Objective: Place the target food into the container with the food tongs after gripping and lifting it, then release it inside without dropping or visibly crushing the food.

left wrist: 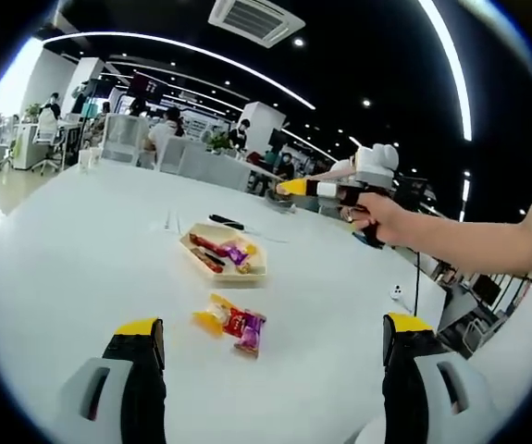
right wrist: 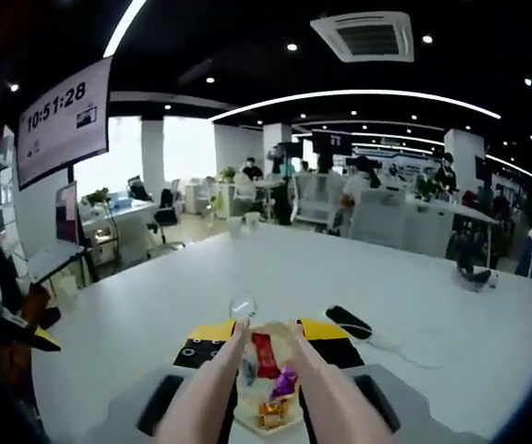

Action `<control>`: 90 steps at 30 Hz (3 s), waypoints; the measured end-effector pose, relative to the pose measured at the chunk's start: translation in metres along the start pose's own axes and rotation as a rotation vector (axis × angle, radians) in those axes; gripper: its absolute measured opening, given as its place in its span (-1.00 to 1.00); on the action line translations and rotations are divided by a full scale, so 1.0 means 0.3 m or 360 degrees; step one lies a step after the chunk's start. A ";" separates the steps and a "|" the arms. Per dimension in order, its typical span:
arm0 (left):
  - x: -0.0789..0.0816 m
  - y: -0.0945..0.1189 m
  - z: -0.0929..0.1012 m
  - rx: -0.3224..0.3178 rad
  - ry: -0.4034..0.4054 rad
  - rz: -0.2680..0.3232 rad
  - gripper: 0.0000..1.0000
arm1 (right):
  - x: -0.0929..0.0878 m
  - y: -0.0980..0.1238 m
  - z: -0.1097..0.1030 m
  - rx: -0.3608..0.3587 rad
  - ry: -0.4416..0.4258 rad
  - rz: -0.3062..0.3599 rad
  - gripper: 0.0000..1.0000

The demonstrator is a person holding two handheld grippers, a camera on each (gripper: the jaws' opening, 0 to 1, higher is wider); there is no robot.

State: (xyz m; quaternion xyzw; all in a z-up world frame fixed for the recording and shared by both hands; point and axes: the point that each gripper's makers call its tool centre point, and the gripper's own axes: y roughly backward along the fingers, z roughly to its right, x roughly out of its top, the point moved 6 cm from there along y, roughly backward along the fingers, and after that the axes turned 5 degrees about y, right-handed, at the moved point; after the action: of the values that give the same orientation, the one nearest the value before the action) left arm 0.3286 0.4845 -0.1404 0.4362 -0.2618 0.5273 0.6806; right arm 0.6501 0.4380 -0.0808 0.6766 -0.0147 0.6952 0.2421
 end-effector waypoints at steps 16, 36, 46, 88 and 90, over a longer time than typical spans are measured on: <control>0.027 -0.036 -0.019 -0.0018 0.0027 0.0019 0.98 | -0.047 0.067 0.020 -0.0009 -0.0084 -0.0018 -0.44; 0.020 -0.048 0.020 0.0005 -0.0035 -0.0009 0.98 | -0.088 0.071 -0.004 0.0094 -0.0138 -0.0038 -0.42; 0.047 -0.058 0.028 0.0003 -0.0057 -0.0009 0.98 | -0.090 0.069 -0.028 0.0148 -0.0125 -0.0001 -0.41; 0.090 -0.081 0.087 -0.0037 0.0028 0.0068 0.98 | -0.182 0.116 -0.151 0.0345 -0.0053 -0.0071 -0.42; 0.092 -0.080 0.090 -0.0036 0.0032 0.0088 0.96 | -0.184 0.123 -0.162 0.0364 -0.0023 -0.0070 -0.42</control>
State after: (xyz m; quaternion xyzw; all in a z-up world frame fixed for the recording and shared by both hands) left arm 0.3627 0.4731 -0.1127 0.4157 -0.2730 0.5471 0.6733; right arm 0.5897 0.4050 -0.1258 0.7050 0.0778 0.6820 0.1783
